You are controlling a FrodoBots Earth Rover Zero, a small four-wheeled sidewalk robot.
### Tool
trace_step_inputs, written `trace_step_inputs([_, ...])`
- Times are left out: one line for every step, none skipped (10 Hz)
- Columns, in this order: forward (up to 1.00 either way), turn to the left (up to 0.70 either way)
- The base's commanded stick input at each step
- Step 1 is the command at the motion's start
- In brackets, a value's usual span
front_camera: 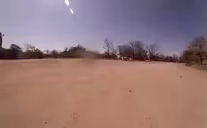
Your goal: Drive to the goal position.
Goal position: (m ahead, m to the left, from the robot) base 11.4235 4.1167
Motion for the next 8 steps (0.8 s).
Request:
trace_step_inputs([1.0,0.0])
trace_step_inputs([1.0,0.0])
trace_step_inputs([1.0,0.0])
trace_step_inputs([1.0,0.0])
trace_step_inputs([1.0,0.0])
trace_step_inputs([1.0,0.0])
trace_step_inputs([1.0,0.0])
trace_step_inputs([1.0,0.0])
